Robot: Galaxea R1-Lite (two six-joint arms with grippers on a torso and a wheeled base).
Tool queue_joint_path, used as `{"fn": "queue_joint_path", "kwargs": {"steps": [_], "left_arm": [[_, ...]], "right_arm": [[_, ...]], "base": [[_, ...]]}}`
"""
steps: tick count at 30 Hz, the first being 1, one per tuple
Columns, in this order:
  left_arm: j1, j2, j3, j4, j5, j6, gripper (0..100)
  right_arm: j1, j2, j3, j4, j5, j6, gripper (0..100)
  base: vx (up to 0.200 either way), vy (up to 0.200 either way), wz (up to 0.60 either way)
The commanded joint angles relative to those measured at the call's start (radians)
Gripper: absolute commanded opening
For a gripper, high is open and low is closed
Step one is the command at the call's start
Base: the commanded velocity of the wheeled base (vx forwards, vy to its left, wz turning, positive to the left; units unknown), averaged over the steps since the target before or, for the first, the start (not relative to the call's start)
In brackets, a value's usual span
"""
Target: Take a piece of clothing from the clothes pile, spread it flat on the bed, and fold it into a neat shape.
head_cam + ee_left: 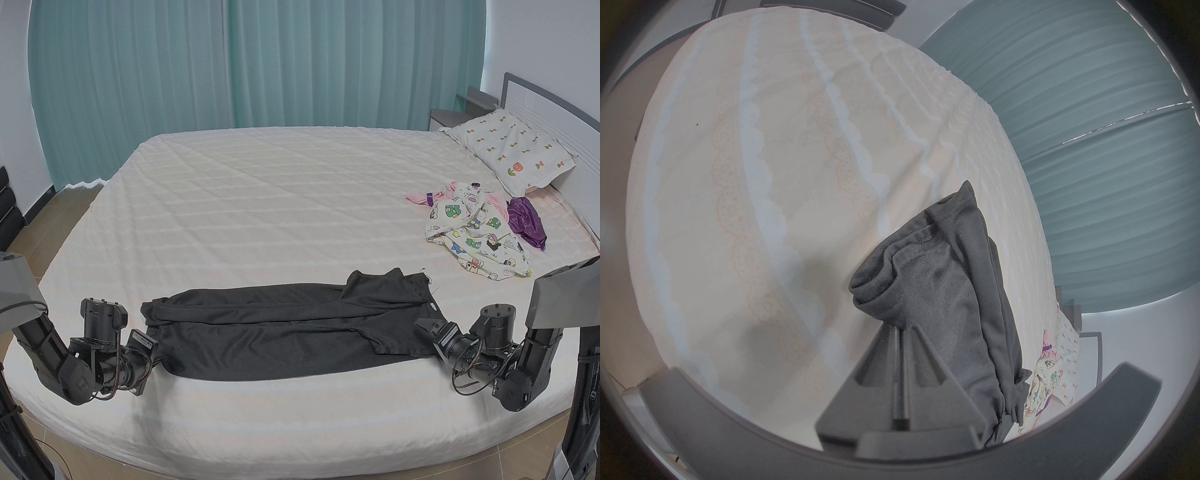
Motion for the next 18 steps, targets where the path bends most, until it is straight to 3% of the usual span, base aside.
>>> {"fn": "queue_joint_path", "kwargs": {"steps": [1, 2, 3, 18], "left_arm": [[0.001, -0.001, 0.000, -0.001, -0.001, 0.001, 0], [0.001, -0.001, 0.000, -0.001, -0.001, 0.001, 0], [0.001, -0.001, 0.001, -0.001, -0.001, 0.001, 0], [0.001, -0.004, 0.035, -0.005, 0.011, 0.010, 0]], "right_arm": [[-0.010, 0.049, -0.035, -0.007, -0.001, 0.001, 100], [-0.010, 0.049, -0.034, -0.013, -0.001, 0.001, 100], [-0.009, 0.049, -0.029, -0.034, -0.002, 0.000, 0], [0.005, 0.000, 0.123, -0.148, -0.038, -0.010, 0]], "base": [[0.000, 0.000, 0.00], [0.000, 0.000, 0.00], [0.000, 0.000, 0.00], [0.000, 0.000, 0.00]]}}
